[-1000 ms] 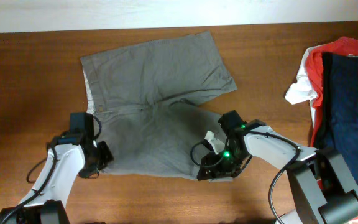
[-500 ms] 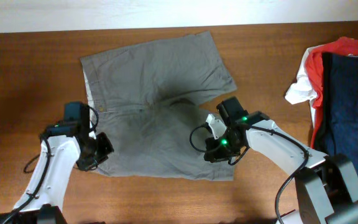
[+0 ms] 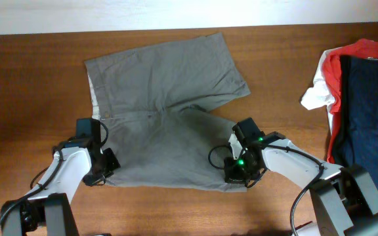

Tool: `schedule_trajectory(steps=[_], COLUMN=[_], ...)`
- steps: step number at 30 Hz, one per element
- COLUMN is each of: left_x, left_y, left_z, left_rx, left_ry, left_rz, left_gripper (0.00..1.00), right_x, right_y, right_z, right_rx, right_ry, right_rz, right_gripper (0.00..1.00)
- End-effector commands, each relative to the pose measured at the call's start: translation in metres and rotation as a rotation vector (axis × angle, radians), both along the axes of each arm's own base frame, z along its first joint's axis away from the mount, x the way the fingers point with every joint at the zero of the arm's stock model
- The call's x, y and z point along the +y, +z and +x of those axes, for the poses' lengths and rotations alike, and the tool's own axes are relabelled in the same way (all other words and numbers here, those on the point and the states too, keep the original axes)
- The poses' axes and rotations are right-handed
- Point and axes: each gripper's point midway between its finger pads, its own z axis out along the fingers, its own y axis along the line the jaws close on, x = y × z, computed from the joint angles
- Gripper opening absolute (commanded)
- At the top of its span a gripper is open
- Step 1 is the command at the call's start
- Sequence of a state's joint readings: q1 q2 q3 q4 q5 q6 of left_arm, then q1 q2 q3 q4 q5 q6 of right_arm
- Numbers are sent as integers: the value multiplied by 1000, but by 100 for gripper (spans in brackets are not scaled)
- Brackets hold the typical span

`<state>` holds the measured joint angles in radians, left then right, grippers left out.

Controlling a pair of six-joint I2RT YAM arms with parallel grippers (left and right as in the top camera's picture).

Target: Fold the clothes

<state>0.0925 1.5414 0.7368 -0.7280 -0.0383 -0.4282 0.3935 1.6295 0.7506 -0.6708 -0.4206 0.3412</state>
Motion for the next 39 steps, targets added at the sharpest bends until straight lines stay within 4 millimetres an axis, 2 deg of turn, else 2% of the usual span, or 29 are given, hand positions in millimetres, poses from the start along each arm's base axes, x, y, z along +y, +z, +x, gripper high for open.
schedule_trajectory(steps=[1, 2, 3, 4, 5, 6, 7, 8, 9, 10, 11, 13, 14, 16, 18, 19, 20, 24, 27, 28, 30, 32, 35, 37, 39], left_x=[4, 5, 2, -4, -11, -17, -17, -17, -17, -18, -19, -19, -19, -18, -18, -18, -18, -17, -17, -17, -17, -17, -17, -17, -17], left_y=[-9, -2, 17, 49, 91, 156, 231, 266, 276, 275, 261, 241, 222, 198, 182, 175, 165, 162, 162, 162, 162, 162, 162, 161, 161], left_z=[-29, -26, -9, 19, 48, 82, 104, 109, 106, 100, 91, 89, 90, 92, 95, 97, 99, 103, 103, 103, 102, 102, 102, 102, 101], left_rx=[124, 117, 53, -67, -210, -415, -635, -745, -780, -767, -705, -650, -597, -523, -472, -453, -422, -420, -421, -420, -419, -418, -419, -415, -414], left_ry=[7, -14, -13, -16, -27, -51, -73, -88, -114, -164, -183, -178, -174, -169, -165, -164, -162, -161, -162, -161, -161, -161, -161, -161, -161], left_rz=[18, 18, 0, -39, -78, -112, -97, -80, -65, -44, -45, -53, -63, -76, -85, -89, -94, -94, -94, -94, -94, -94, -94, -95, -95], left_gripper=[1, 0, 0, 0, 0, 0, 0, 1, 0, 0, 1, 1, 1, 0, 0, 0, 0, 0, 1, 1, 1, 0, 1, 0, 1], right_x=[-25, -21, 0, 23, 39, 52, 56, 42, 27, 5, -14, -33, -50, -56, -56, -54, -52, -50, -52, -54, -79, -110, -137, -160, -159], right_y=[-15, -11, 6, 34, 64, 117, 168, 199, 213, 225, 226, 217, 203, 181, 165, 151, 125, 32, -3, -5, -11, -12, -13, -15, -16], right_z=[-23, -17, -4, 17, 40, 74, 106, 139, 158, 177, 190, 208, 233, 267, 285, 294, 302, 294, 286, 280, 264, 260, 256, 247, 244], right_rx=[72, 56, 24, -28, -93, -205, -349, -503, -593, -680, -722, -723, -723, -744, -767, -767, -740, -554, -481, -457, -383, -347, -301, -237, -216], right_ry=[0, 11, 48, 52, 59, 82, 106, 71, 34, -16, -62, -113, -171, -154, -144, -132, -125, -84, -69, -65, -71, -116, -220, -332, -331], right_rz=[-134, -117, -9, 105, 172, 204, 192, 77, -25, -154, -244, -283, -284, -221, -232, -235, -242, -271, -288, -296, -397, -464, -459, -462, -429], right_gripper=[4, 4, 4, 4, 4, 4, 5, 5, 5, 4, 4, 4, 4, 4, 4, 4, 4, 4, 4, 4, 4, 4, 4, 4, 4])
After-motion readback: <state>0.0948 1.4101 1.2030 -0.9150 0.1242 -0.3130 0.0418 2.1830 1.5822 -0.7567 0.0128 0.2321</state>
